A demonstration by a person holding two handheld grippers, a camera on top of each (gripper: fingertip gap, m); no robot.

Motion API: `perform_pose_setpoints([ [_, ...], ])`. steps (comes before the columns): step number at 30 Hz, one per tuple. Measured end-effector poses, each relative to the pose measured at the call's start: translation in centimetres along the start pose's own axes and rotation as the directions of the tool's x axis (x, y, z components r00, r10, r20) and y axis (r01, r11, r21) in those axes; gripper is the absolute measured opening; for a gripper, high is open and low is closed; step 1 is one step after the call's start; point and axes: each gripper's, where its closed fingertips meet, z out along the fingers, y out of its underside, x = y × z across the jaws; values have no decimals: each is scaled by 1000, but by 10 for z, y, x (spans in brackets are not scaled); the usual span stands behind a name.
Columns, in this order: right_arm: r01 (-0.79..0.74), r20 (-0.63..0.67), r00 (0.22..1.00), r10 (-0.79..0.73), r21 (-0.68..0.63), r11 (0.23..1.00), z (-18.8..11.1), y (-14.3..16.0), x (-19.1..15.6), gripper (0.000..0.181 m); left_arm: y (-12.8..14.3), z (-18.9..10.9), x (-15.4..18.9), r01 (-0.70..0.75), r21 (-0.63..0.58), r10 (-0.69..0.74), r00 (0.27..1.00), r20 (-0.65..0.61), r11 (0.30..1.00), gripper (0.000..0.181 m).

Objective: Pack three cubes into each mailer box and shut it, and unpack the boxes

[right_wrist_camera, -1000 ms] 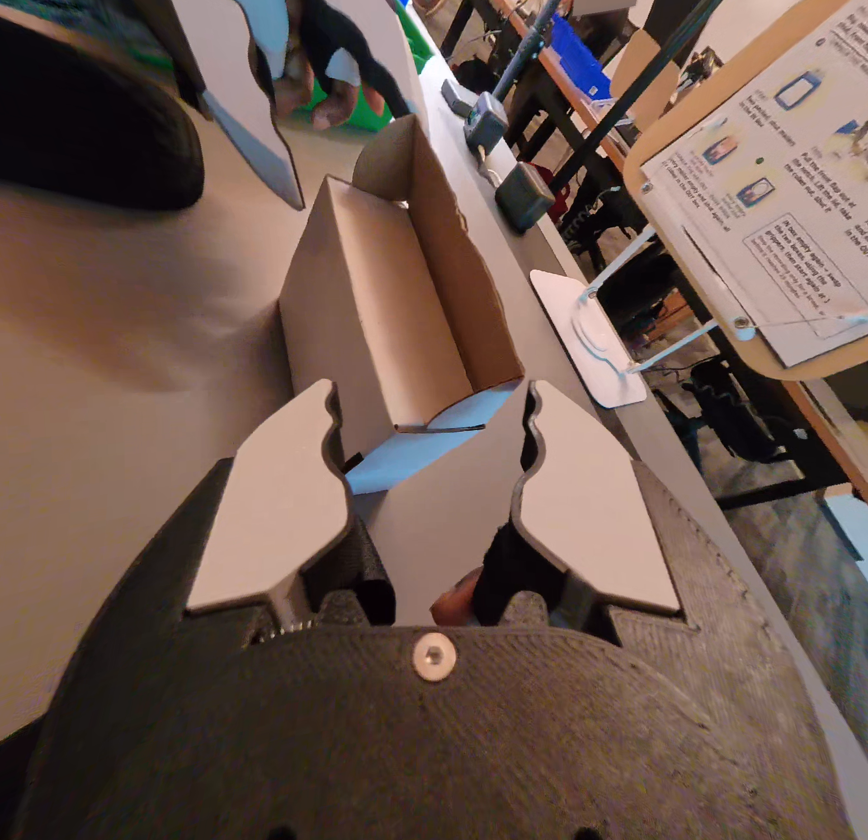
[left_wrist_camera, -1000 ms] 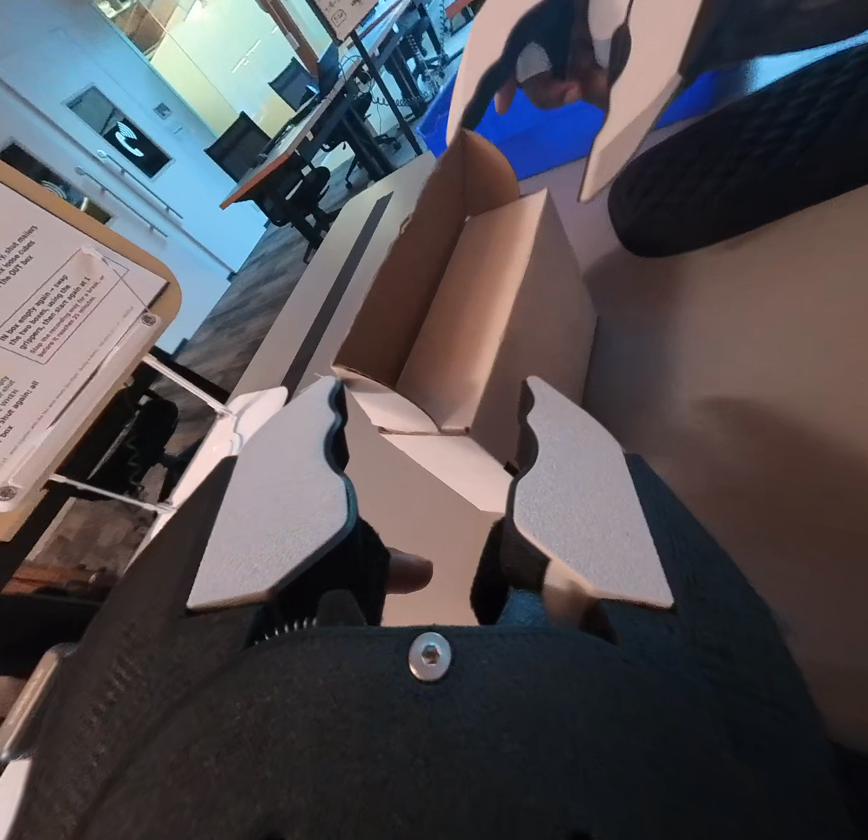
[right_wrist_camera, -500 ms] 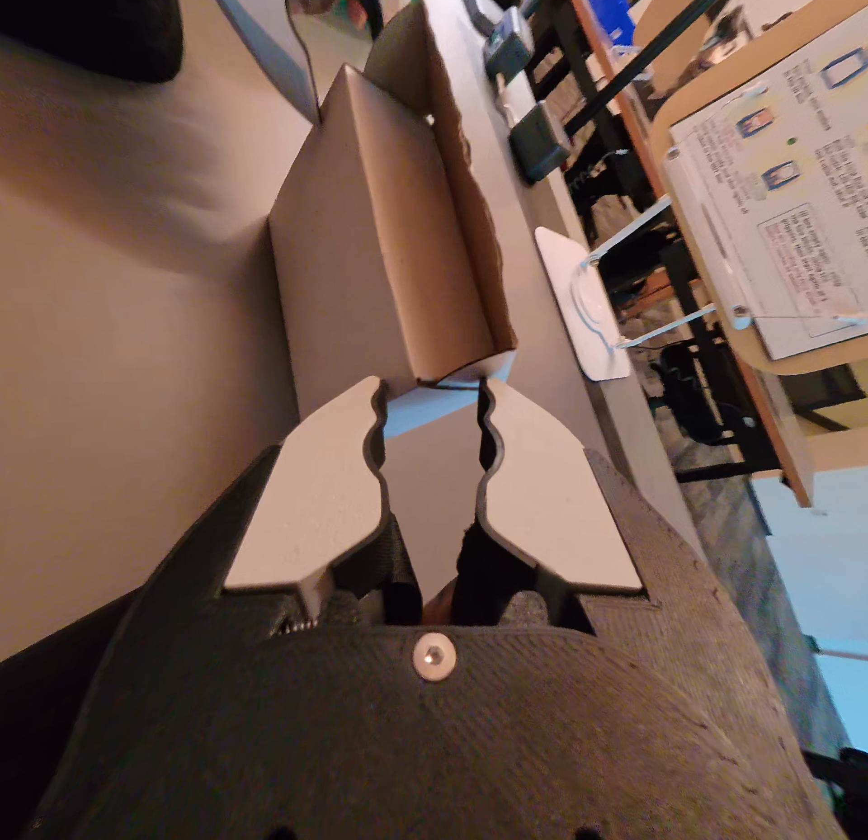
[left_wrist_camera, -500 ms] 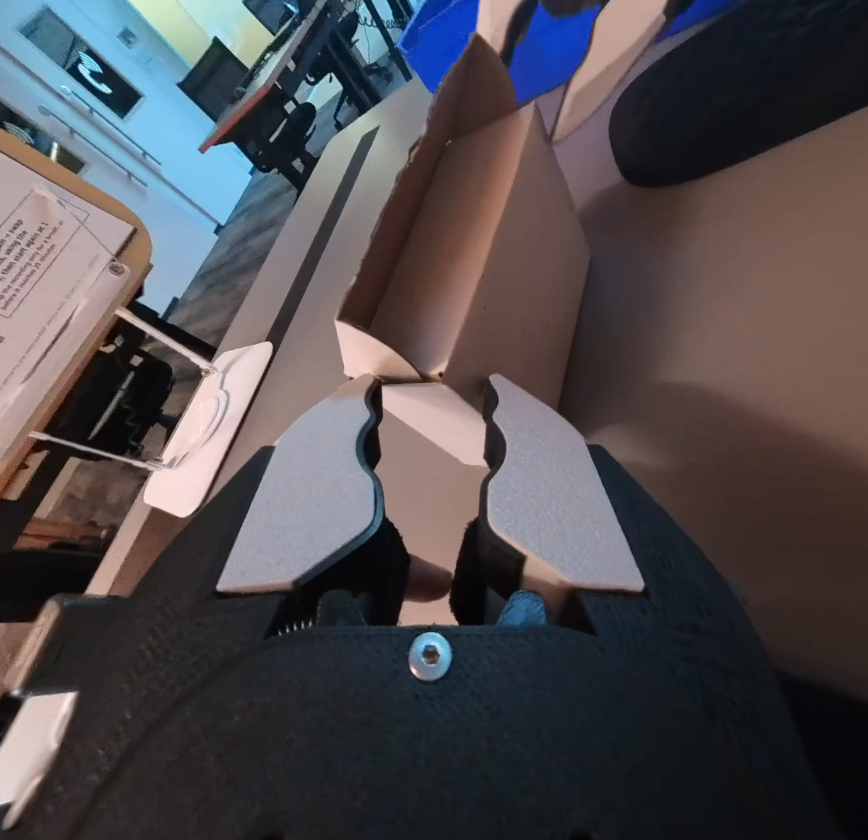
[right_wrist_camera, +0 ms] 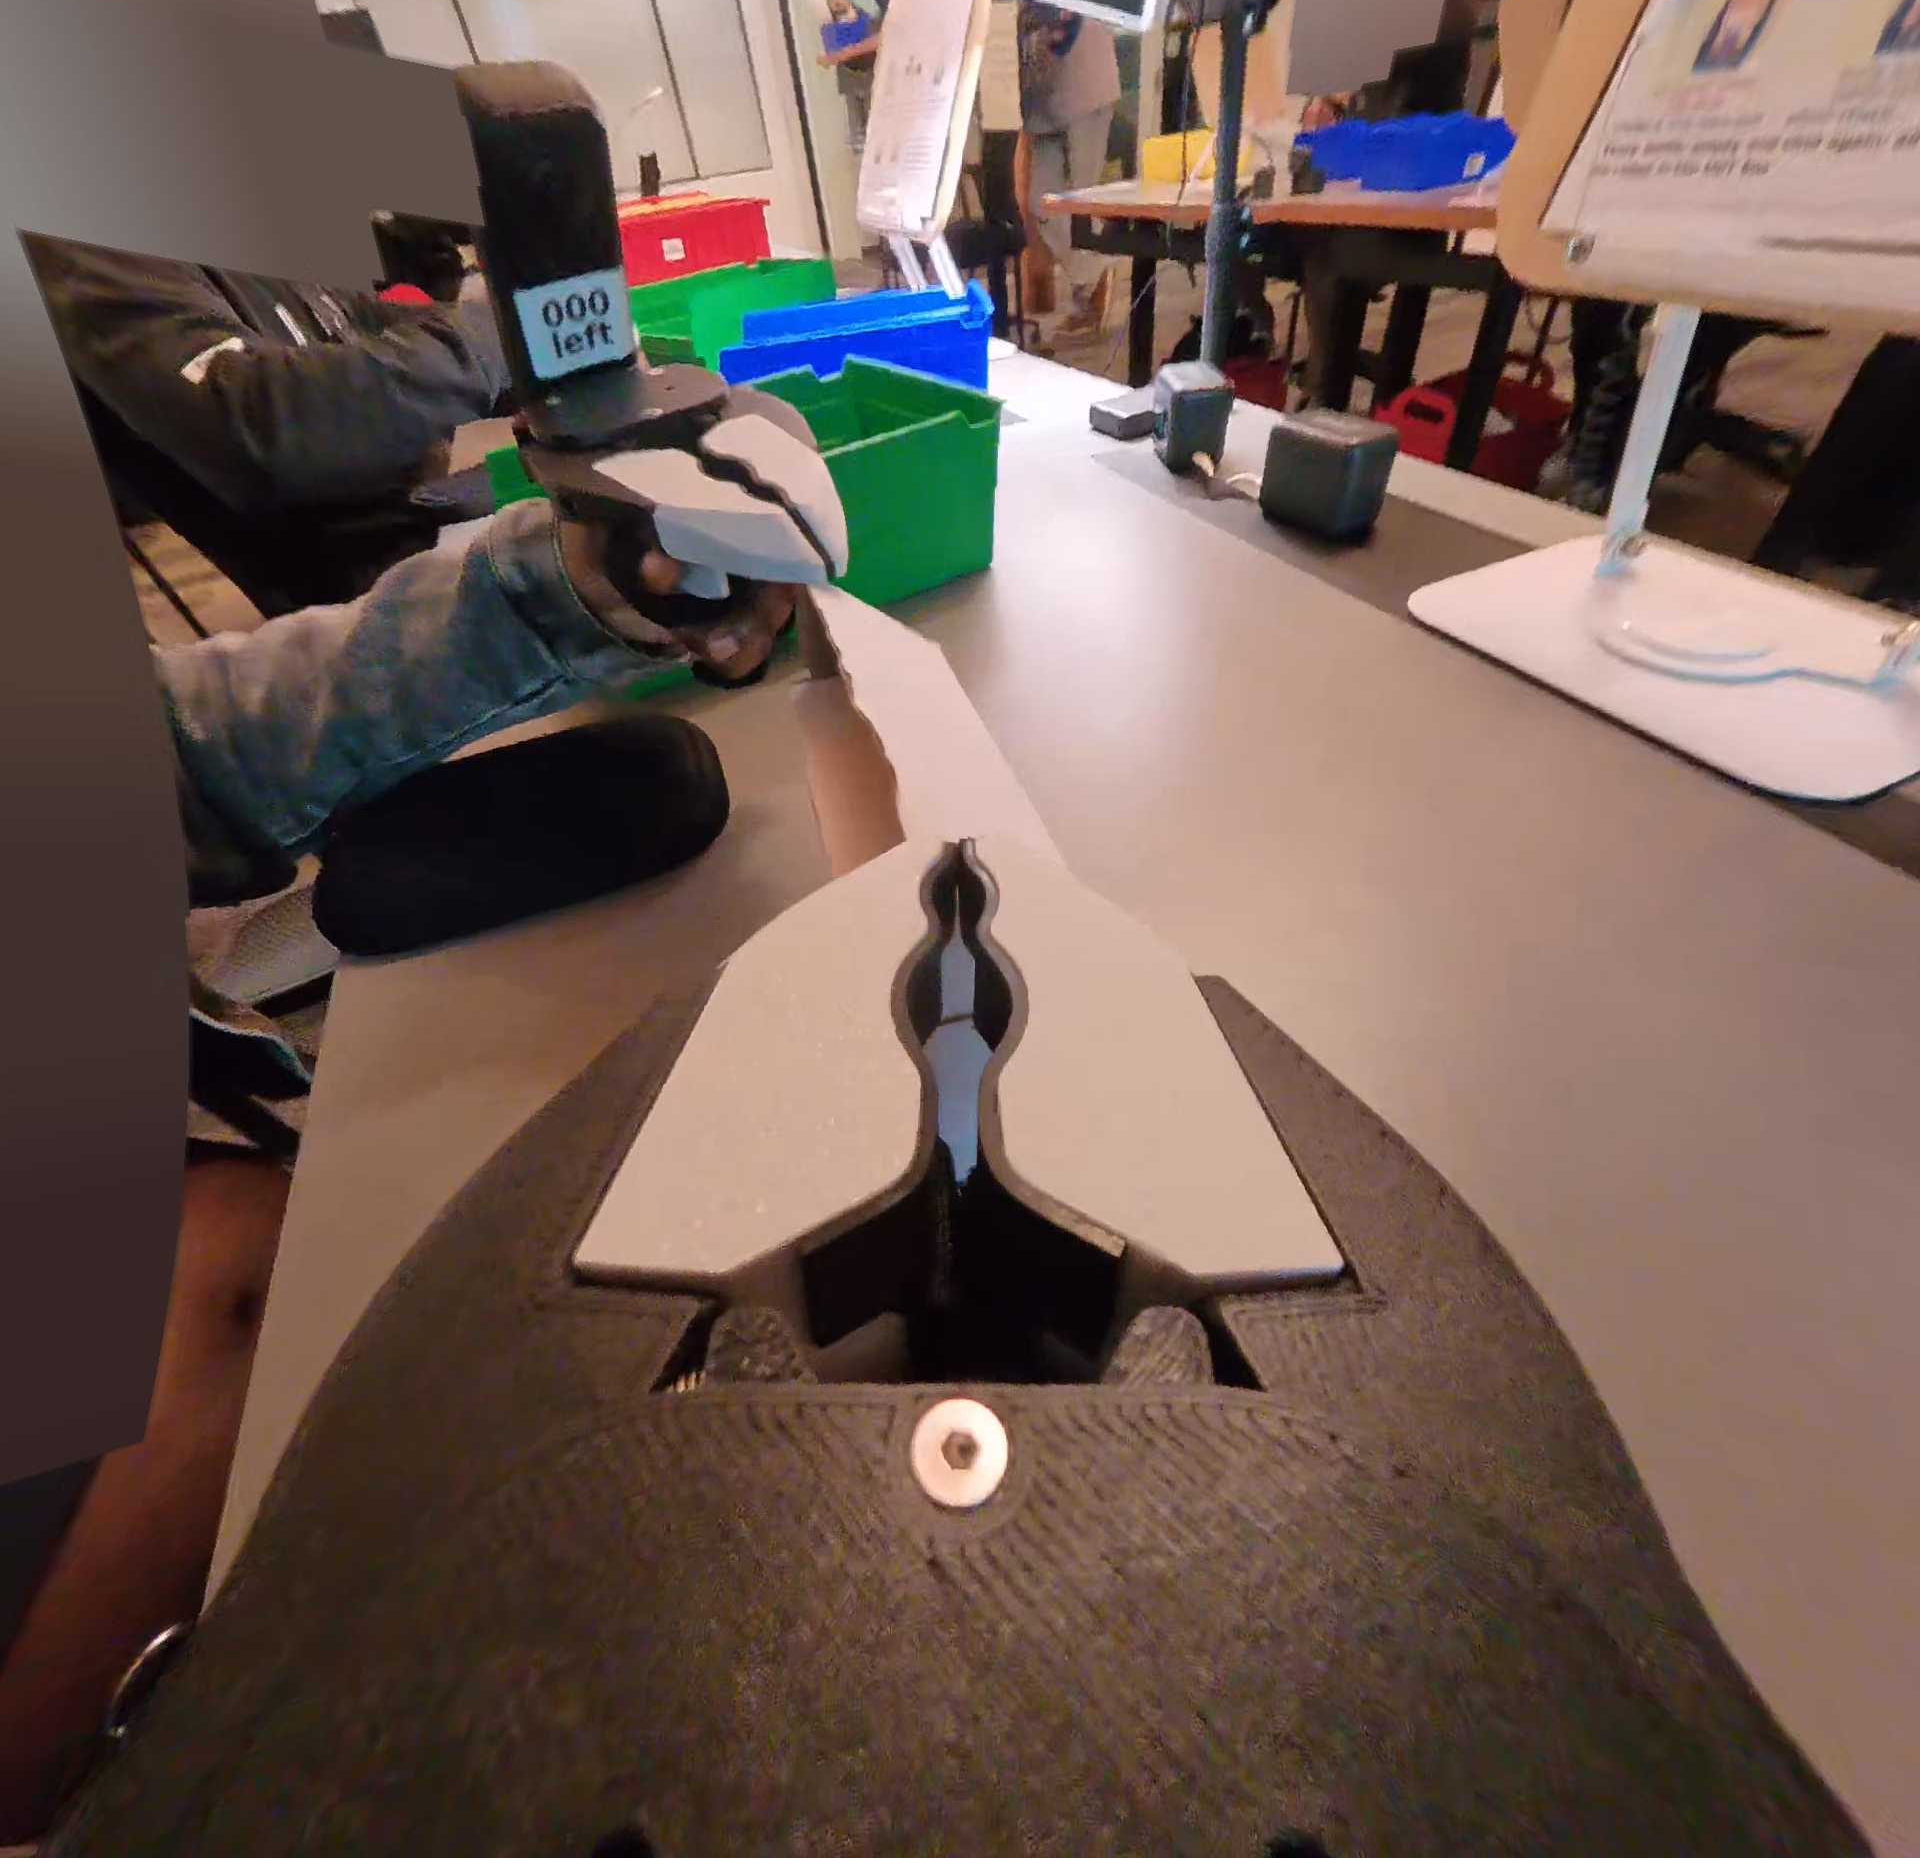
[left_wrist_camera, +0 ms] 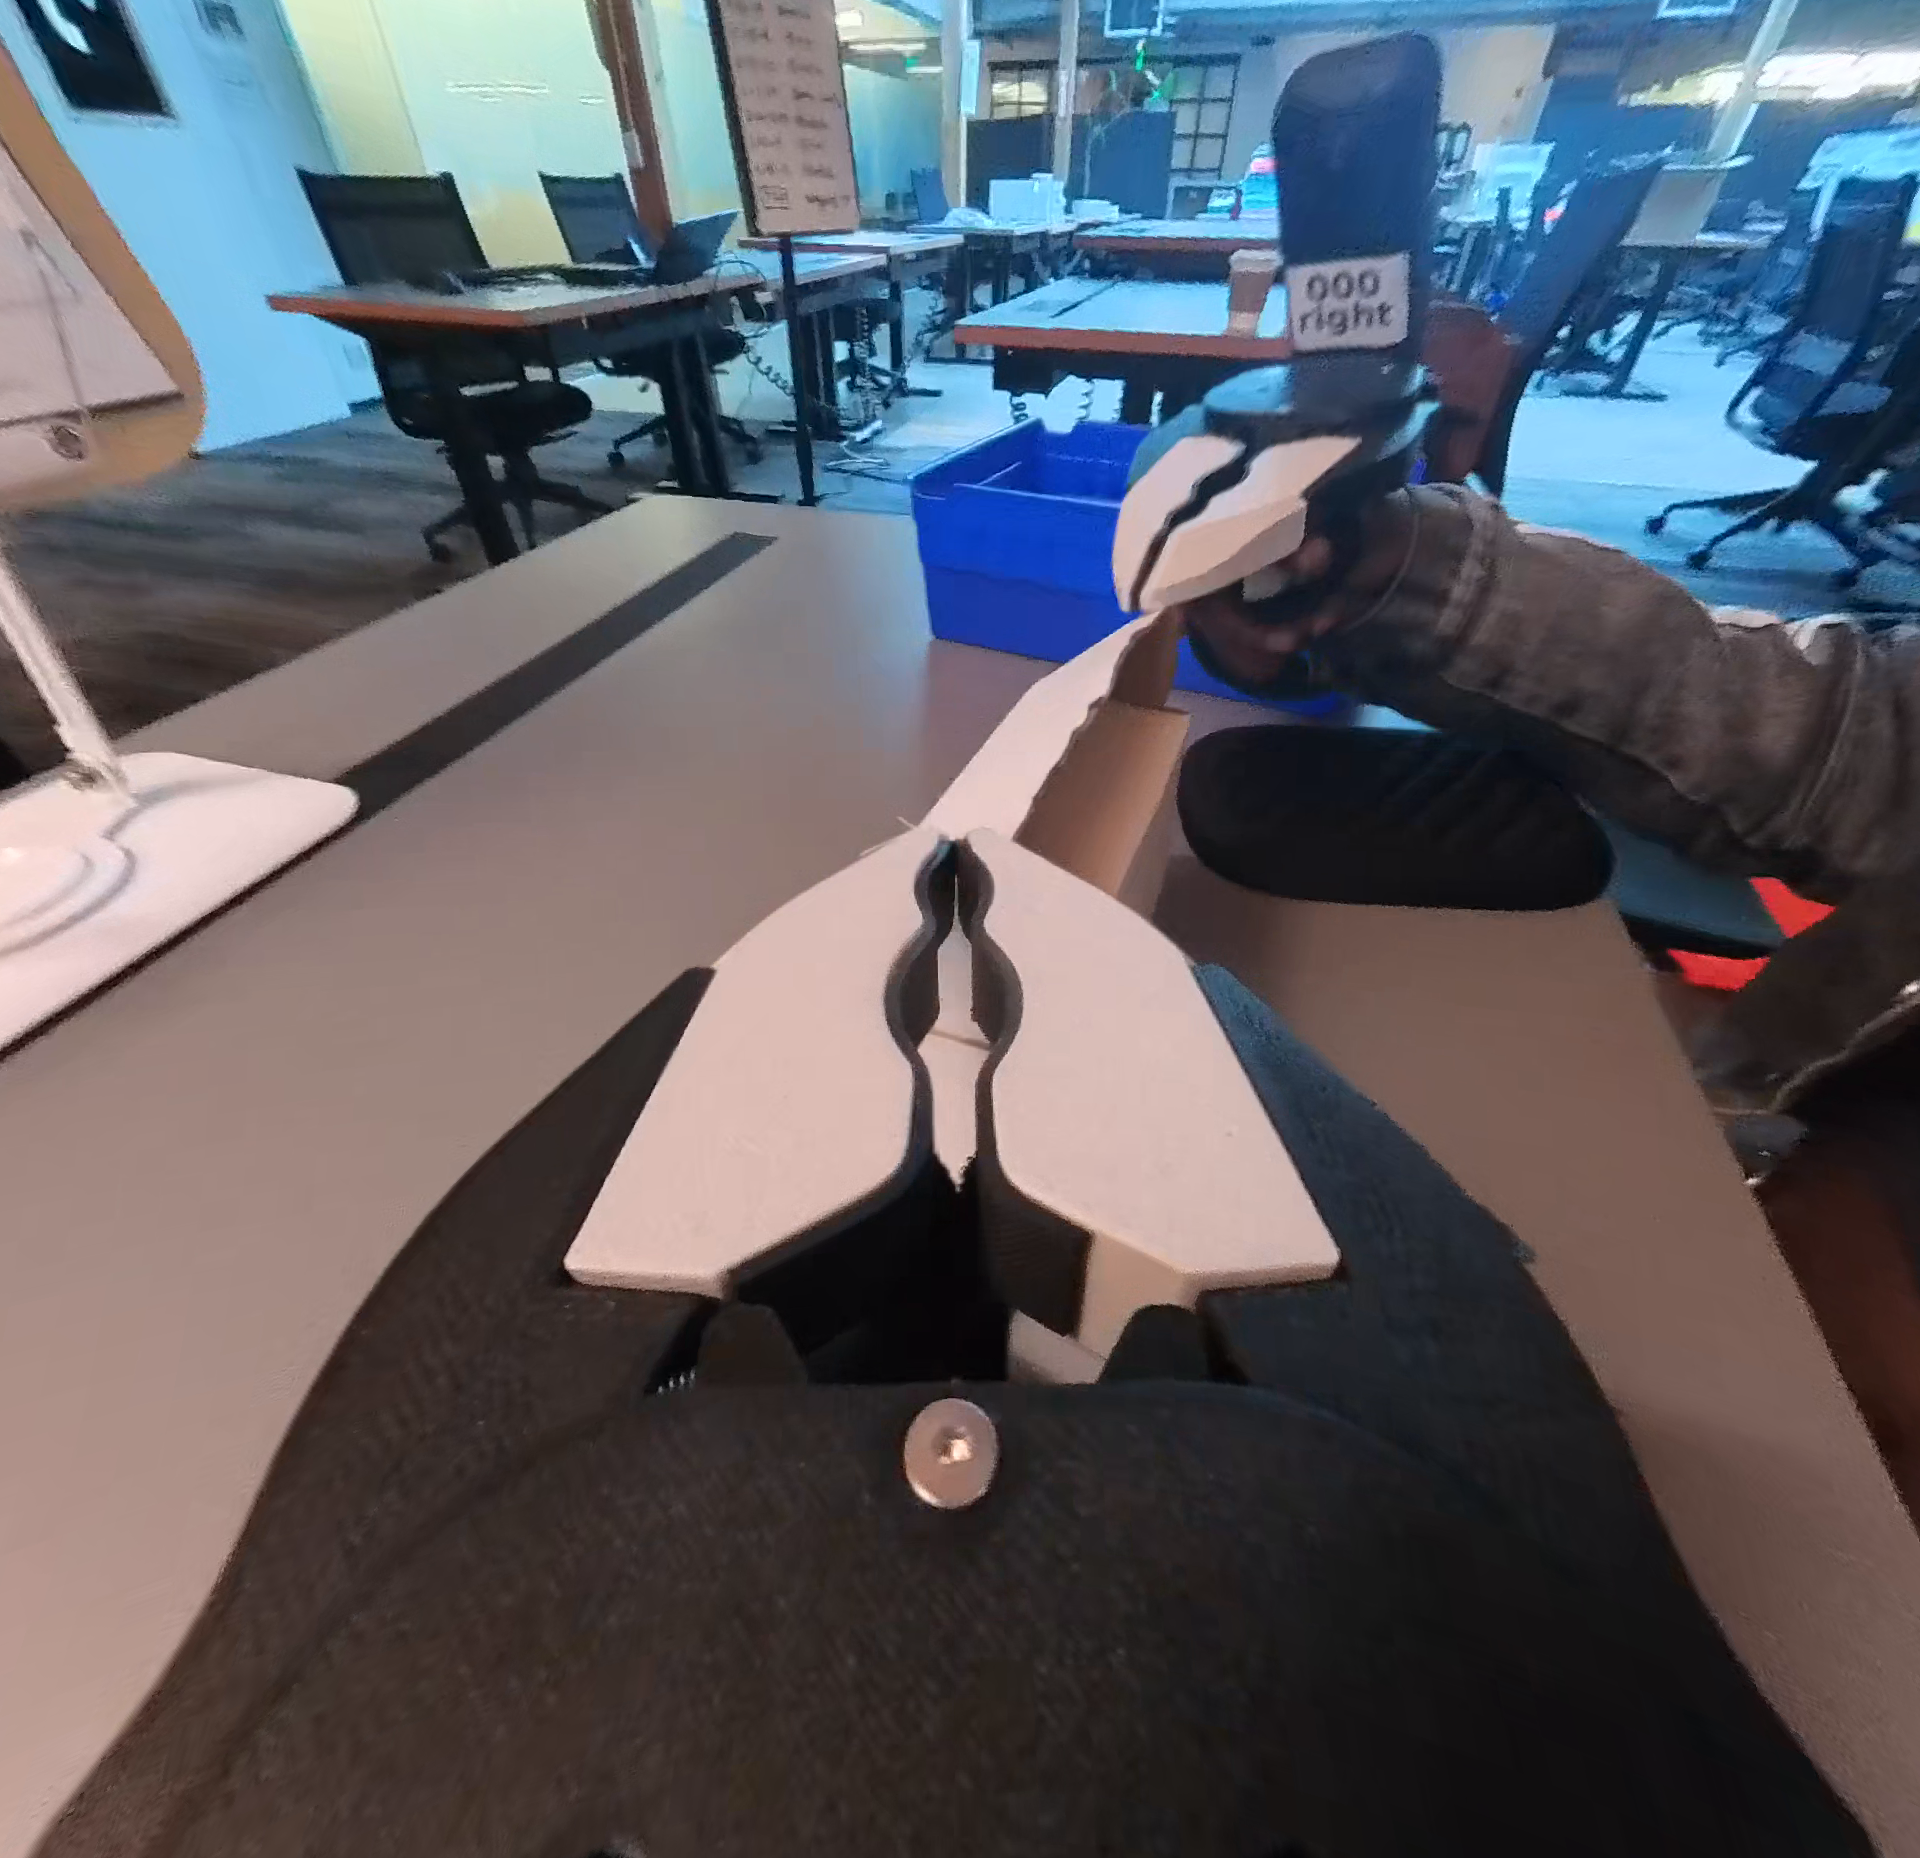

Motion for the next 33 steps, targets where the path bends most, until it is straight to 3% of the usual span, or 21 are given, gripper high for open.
perform_pose_setpoints([
  [10, 95, 11, 995, -95, -65, 993, 7, 30, -4, 0, 33, 2, 10, -1, -112, -4, 999, -48, 994, 0],
  [26, 143, 23, 989, -144, 27, 989, 6, 32, -6, 0, 31, 1, 14, -11, -55, 9, 999, -43, 998, 3],
  [28, 94, 70, 993, -97, 52, 994, 3, 30, -11, 37, 20, -4, 20, 23, 25, -21, 996, -83, 999, 34],
  [30, 36, 77, 996, -44, 104, 994, -1, 23, -8, 65, 7, -11, 9, 45, 115, -41, 998, -37, 992, 60],
  [31, 36, 55, 998, -43, 112, 993, -2, 22, -3, 74, 8, -14, 2, 32, 123, -32, 999, 0, 992, 71],
  [33, 61, 20, 998, -62, 58, 996, 3, 31, 4, 87, 29, -10, -2, 36, 30, -36, 999, 4, 999, 87],
])
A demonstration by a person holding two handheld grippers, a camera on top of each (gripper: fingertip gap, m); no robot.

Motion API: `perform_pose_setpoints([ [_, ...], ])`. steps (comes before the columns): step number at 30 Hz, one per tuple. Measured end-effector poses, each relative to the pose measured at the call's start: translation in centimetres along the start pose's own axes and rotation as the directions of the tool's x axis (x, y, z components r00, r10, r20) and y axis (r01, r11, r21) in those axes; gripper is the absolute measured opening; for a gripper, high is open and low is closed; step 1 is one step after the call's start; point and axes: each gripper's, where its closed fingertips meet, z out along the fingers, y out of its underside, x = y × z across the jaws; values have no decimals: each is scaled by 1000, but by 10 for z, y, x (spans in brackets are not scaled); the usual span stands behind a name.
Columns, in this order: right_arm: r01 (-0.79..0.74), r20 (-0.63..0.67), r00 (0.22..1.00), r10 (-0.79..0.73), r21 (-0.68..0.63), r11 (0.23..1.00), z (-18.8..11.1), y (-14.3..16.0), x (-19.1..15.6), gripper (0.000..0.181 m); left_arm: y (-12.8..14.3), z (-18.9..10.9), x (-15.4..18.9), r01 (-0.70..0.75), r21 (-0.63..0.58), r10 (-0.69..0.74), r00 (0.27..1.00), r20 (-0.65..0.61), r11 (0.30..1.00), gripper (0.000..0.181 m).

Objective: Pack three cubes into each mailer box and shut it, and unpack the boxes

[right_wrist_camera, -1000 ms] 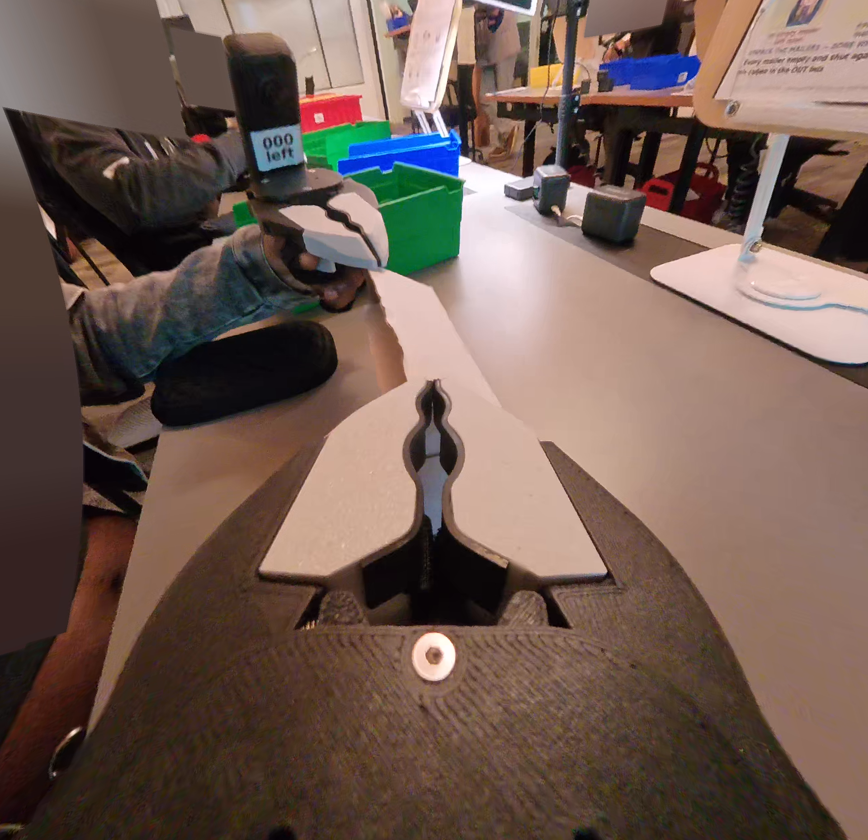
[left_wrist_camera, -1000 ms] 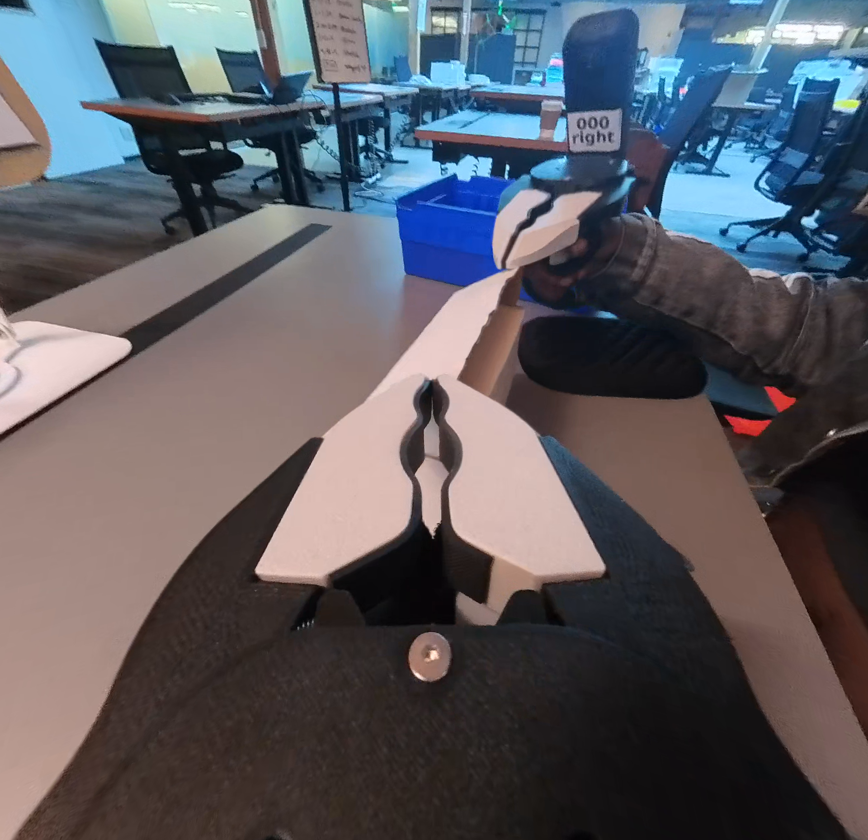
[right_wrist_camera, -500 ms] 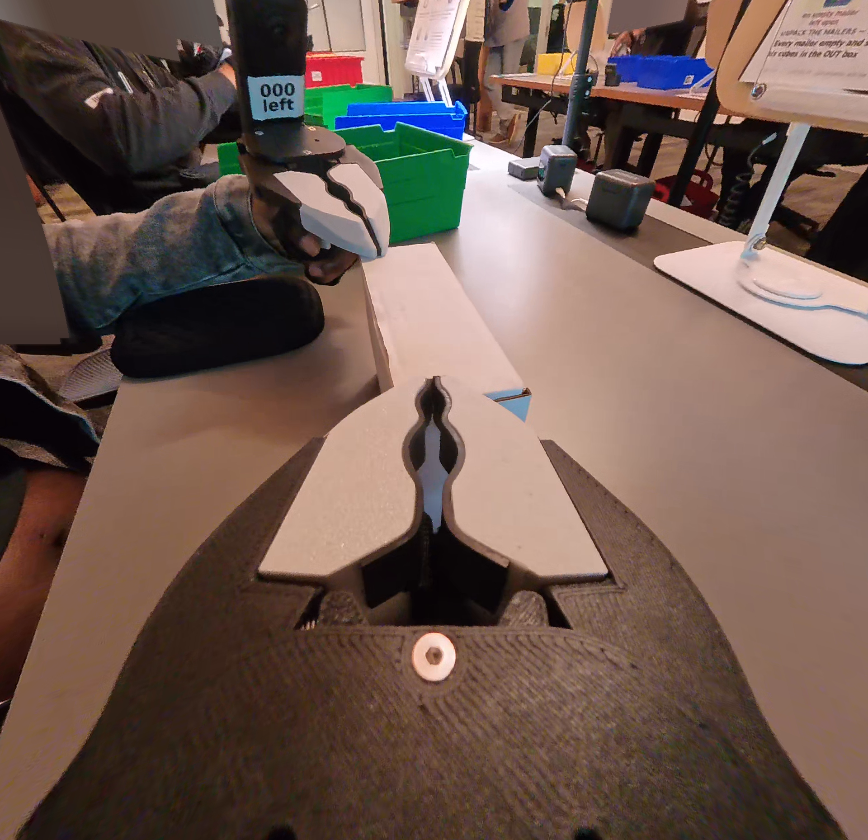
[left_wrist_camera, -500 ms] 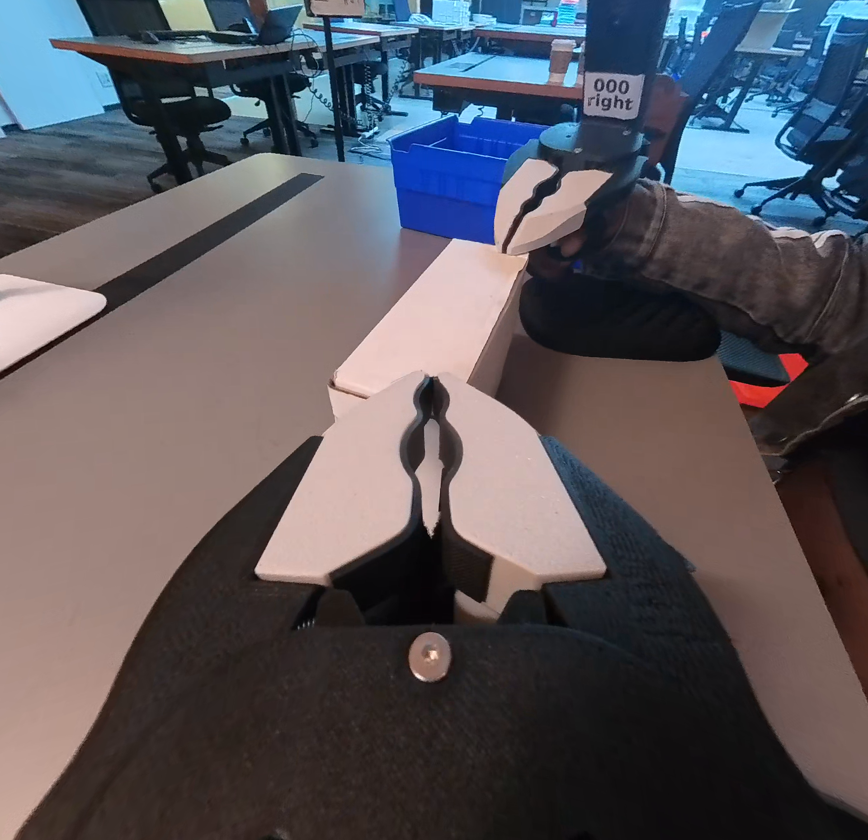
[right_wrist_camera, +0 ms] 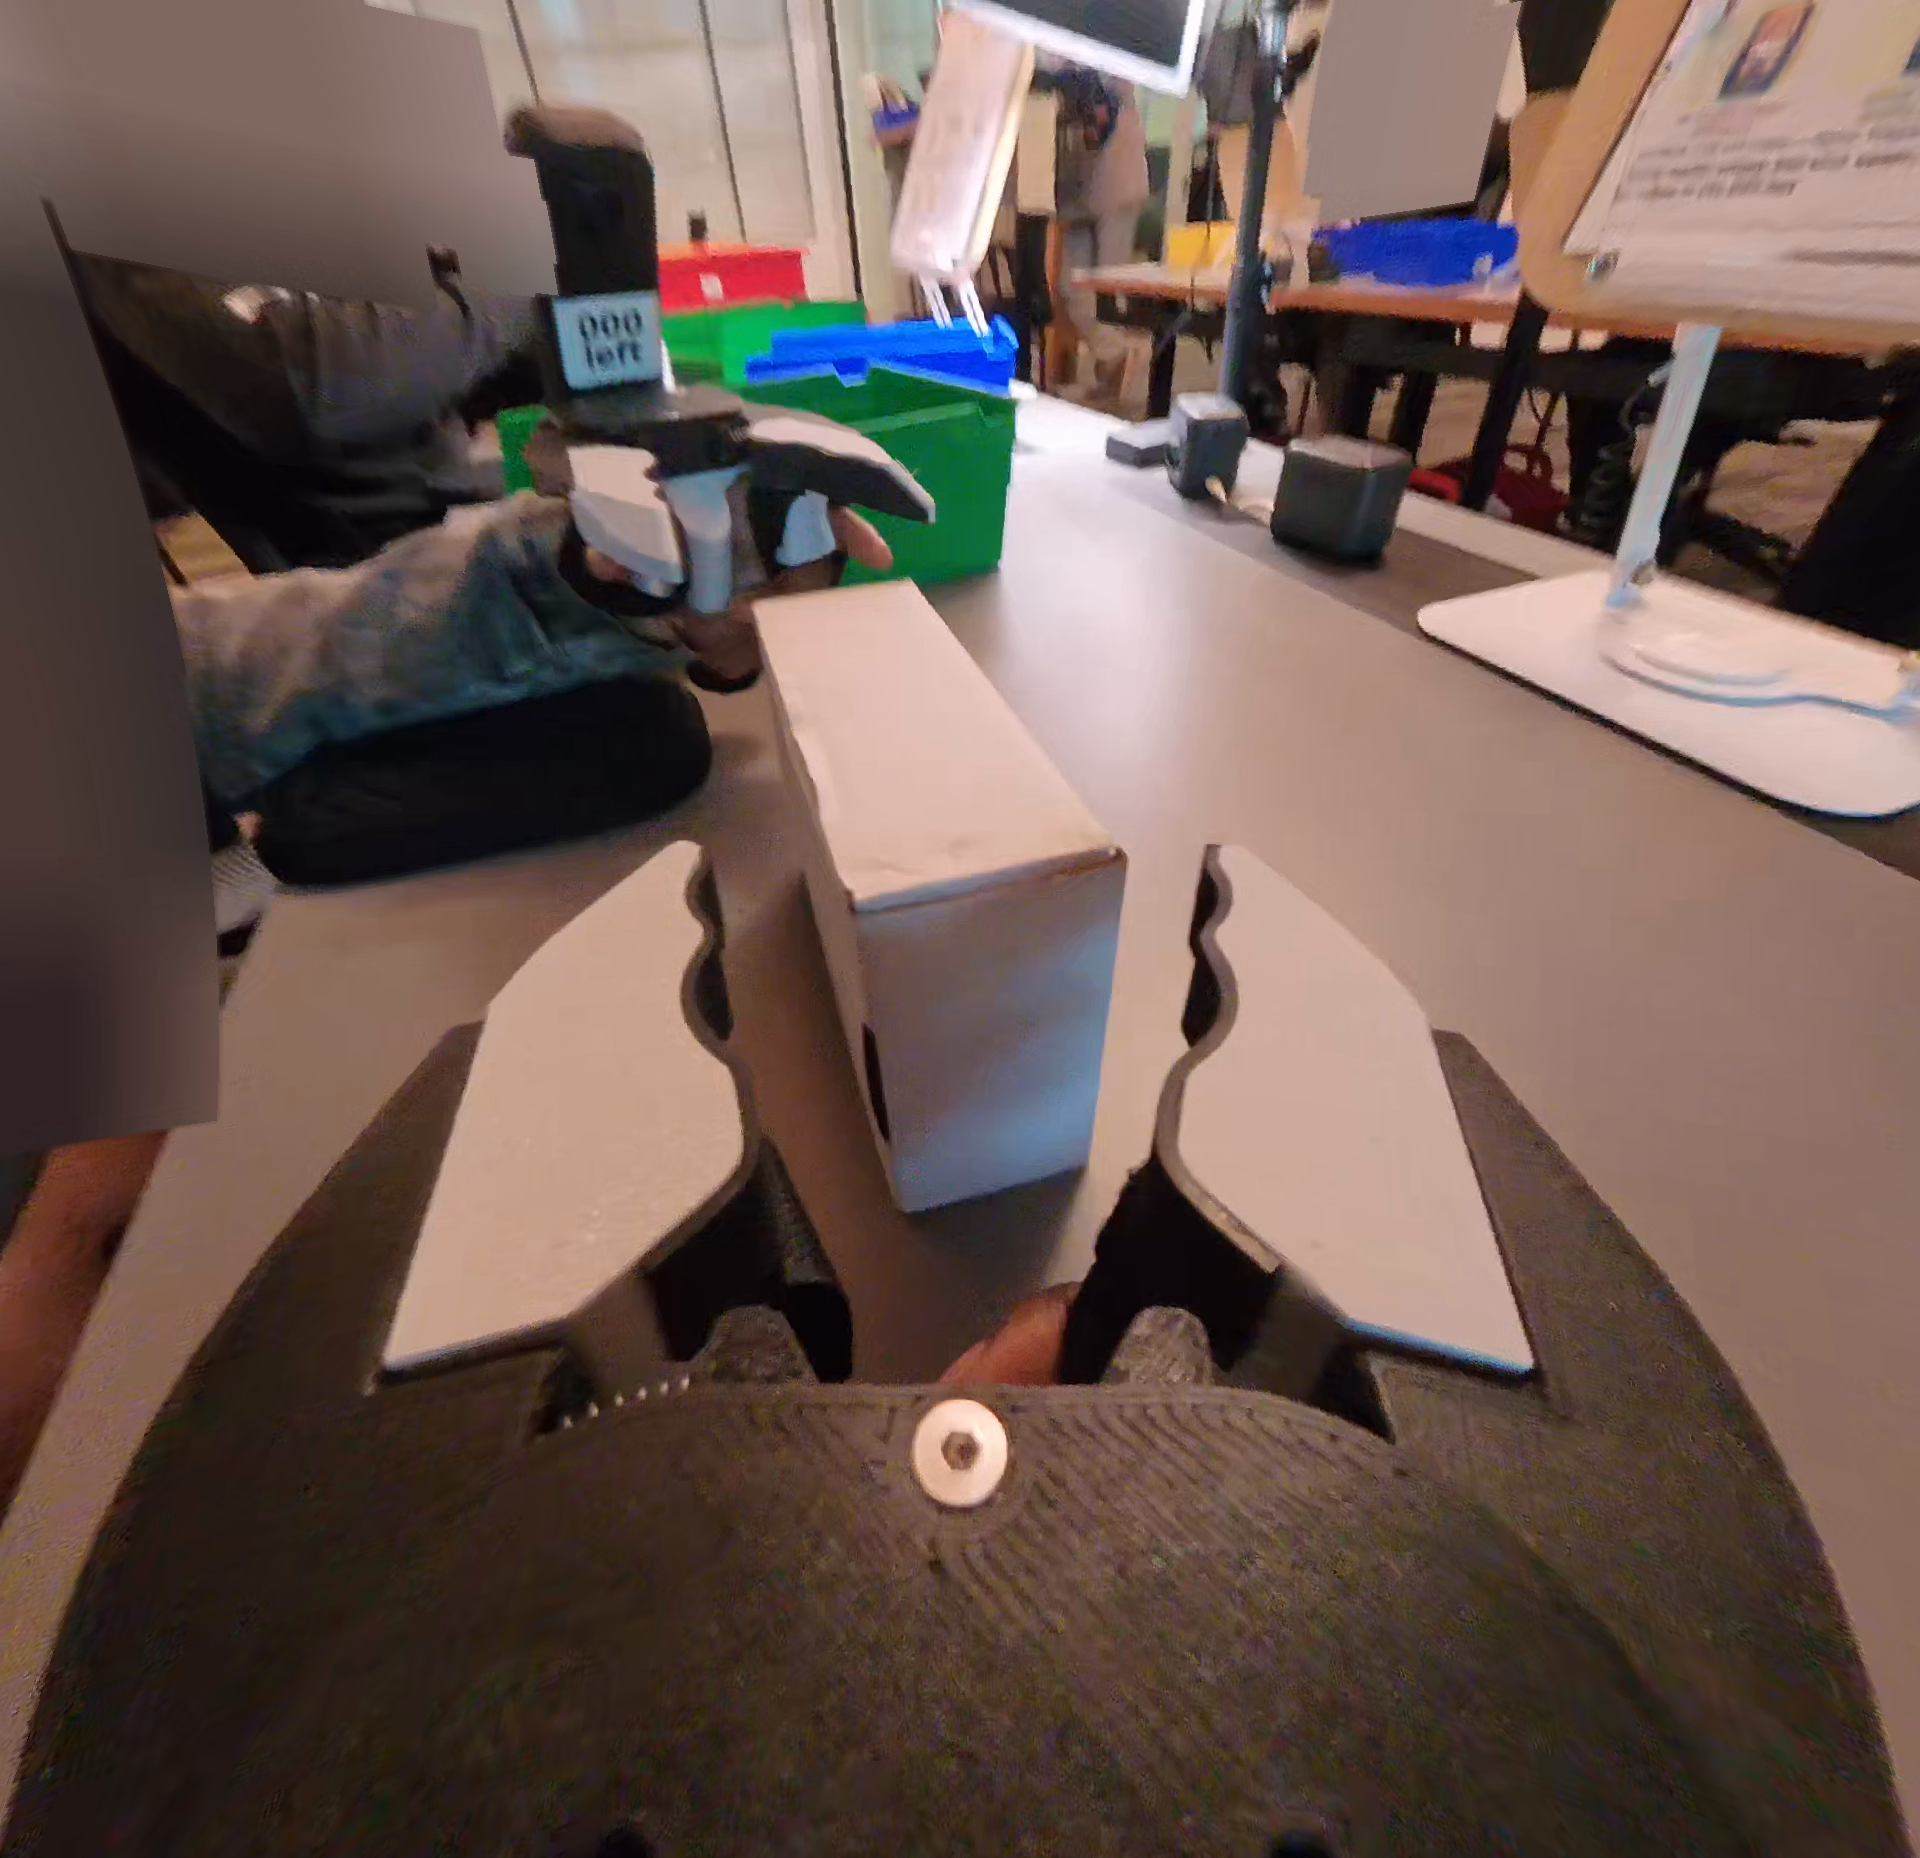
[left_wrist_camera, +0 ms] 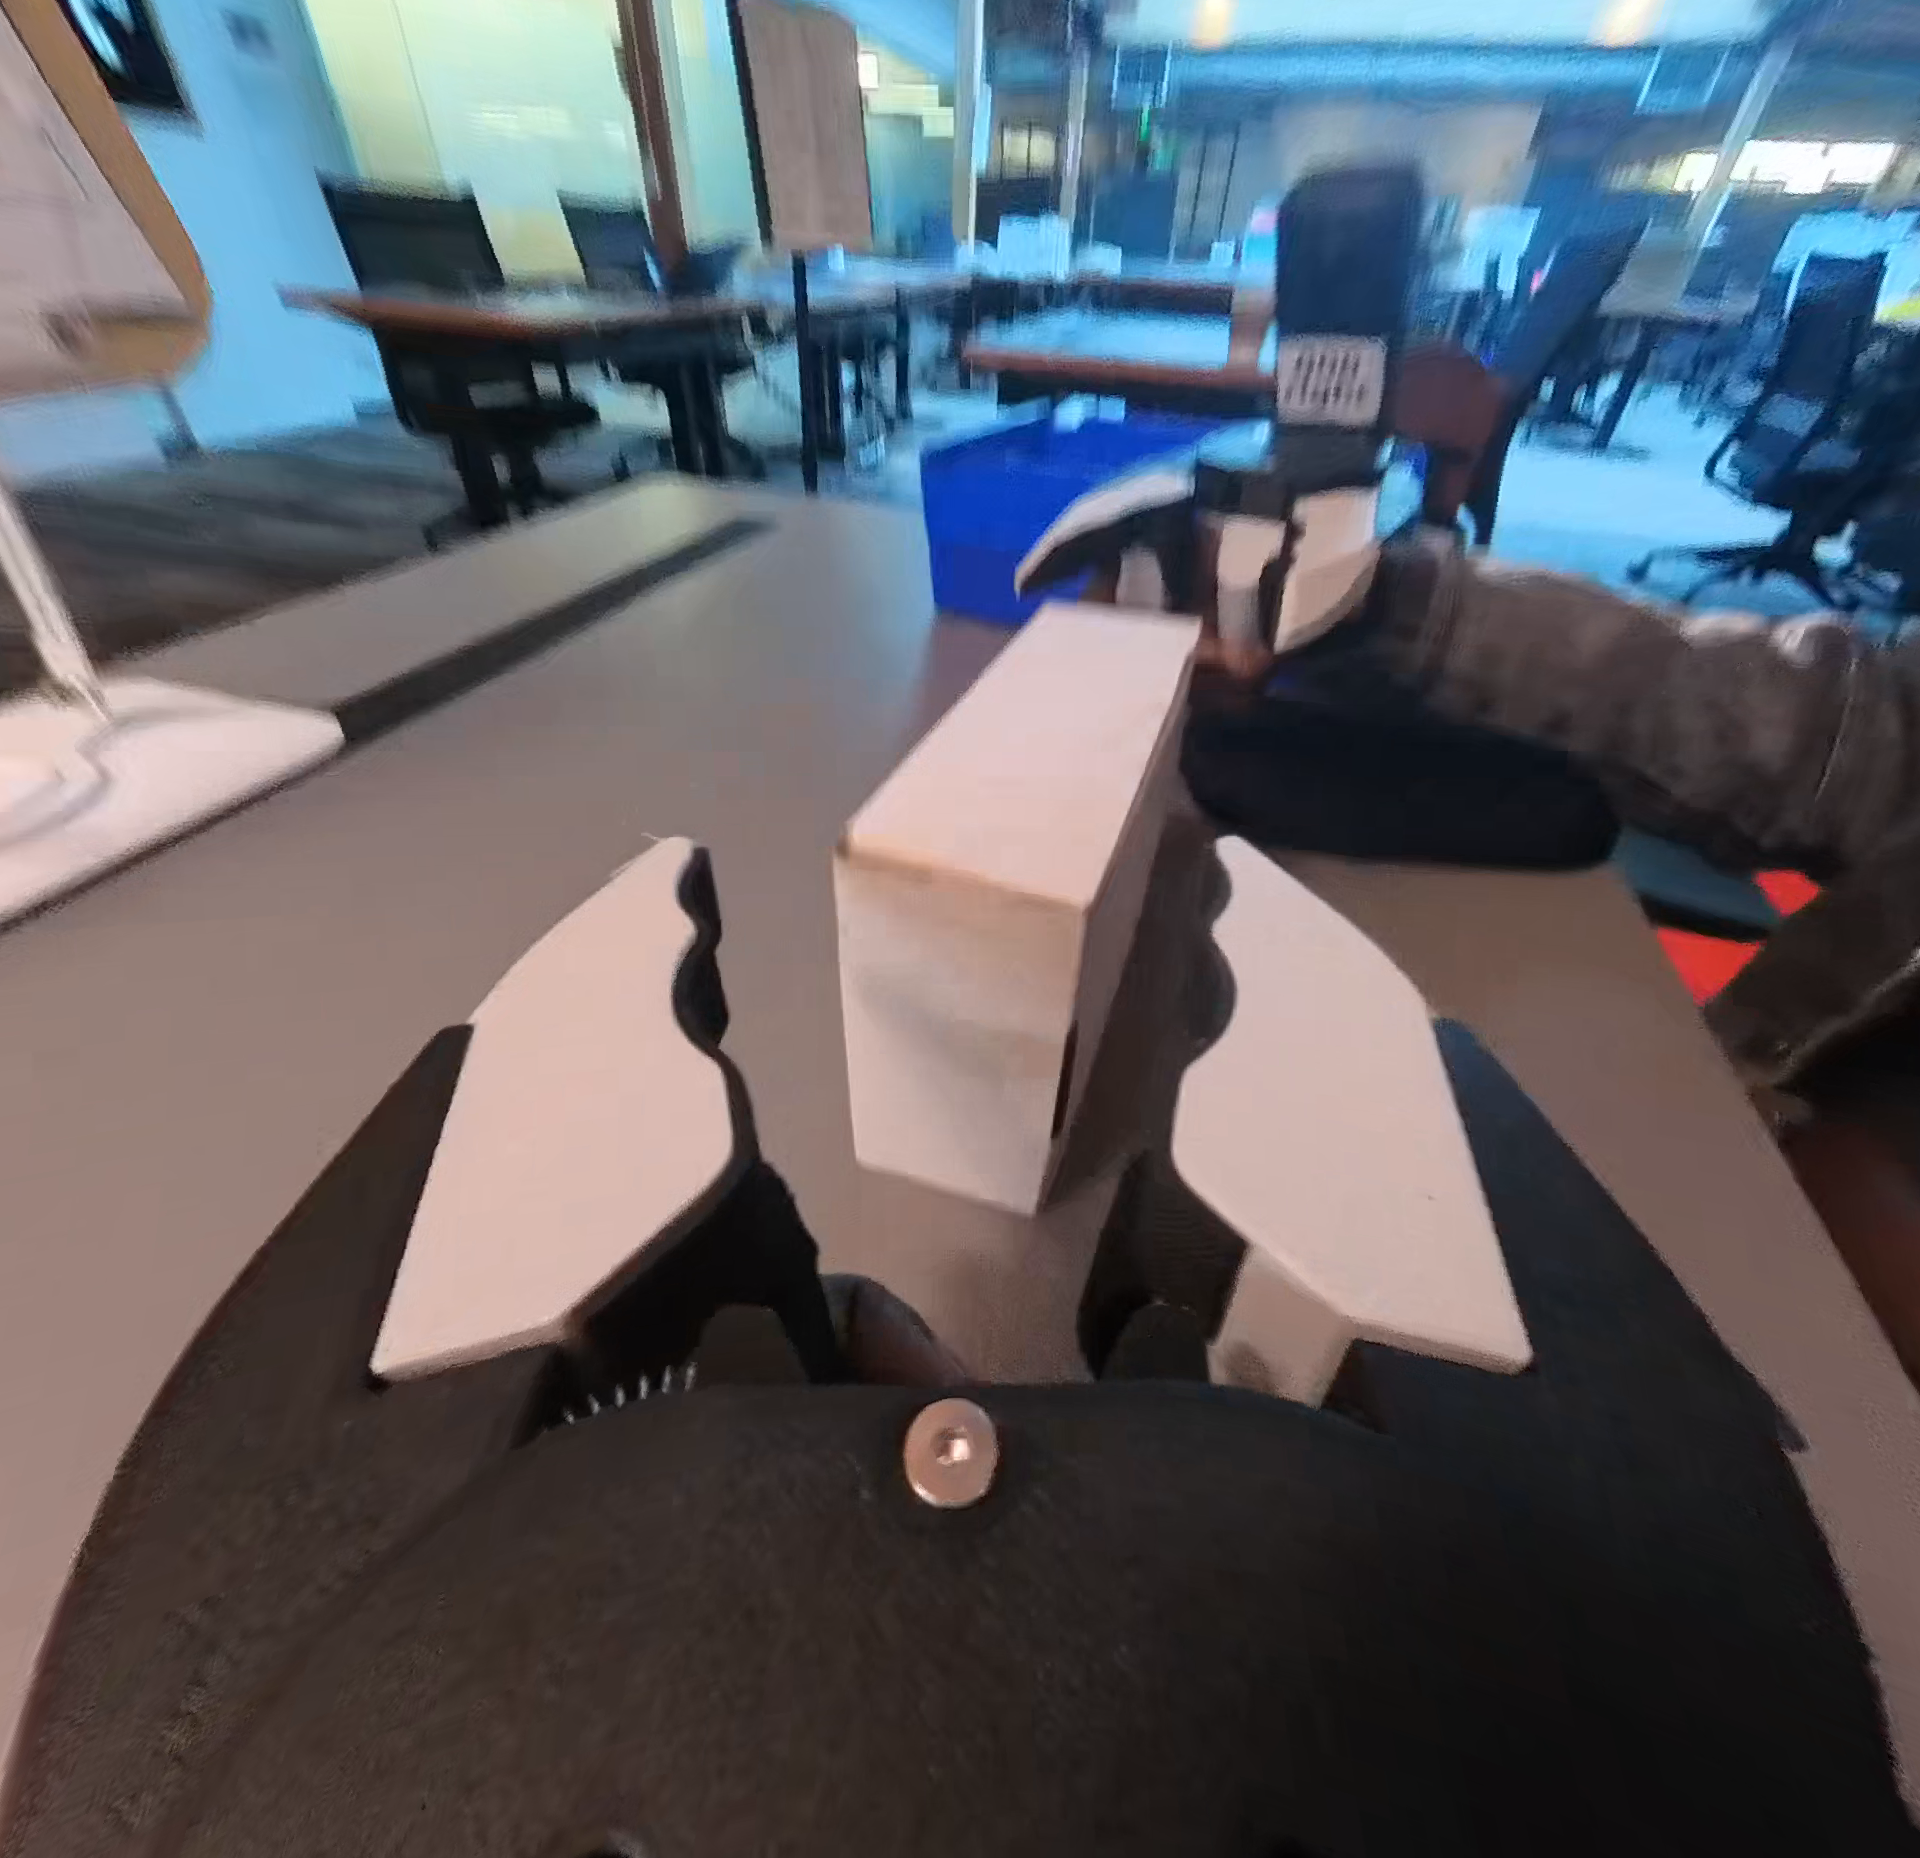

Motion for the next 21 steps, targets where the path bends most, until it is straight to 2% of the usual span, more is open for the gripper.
perform_pose_setpoints([
  [2, 14, 7, 1000, -14, -77, 997, 7, 13, 0, 91, 22, 8, 2, -4, -103, 2, 1000, -22, 995, 88],
  [4, 46, 7, 999, -45, -120, 992, 13, 19, 1, 84, 32, 14, 5, -59, -156, 56, 998, -24, 986, 77],
  [6, 81, -1, 997, -82, -121, 989, 14, 19, 1, 67, 32, 15, 6, -92, -161, 89, 996, -26, 983, 60],
  [7, 103, -2, 995, -104, -118, 988, 13, 18, 0, 62, 31, 14, 7, -107, -157, 104, 994, -27, 982, 57],
  [10, 193, 6, 981, -194, -135, 972, 10, 17, -5, 61, 25, 11, 13, -212, -138, 208, 977, -44, 967, 56],
  [12, 341, -14, 937, -348, -178, 923, 6, 16, -9, 60, 23, 8, 19, -349, -159, 346, 937, -43, 924, 55],
  [15, 537, -19, 827, -562, -267, 800, 0, 20, -17, 60, 32, 4, 29, -495, -257, 499, 865, -52, 830, 55],
  [18, 645, -28, 727, -686, -316, 696, -5, 27, -24, 59, 35, 0, 42, -543, -278, 554, 831, -47, 792, 57],
  [21, 693, -24, 670, -742, -339, 637, -9, 33, -34, 59, 38, -5, 59, -526, -273, 532, 845, -61, 805, 59],
])
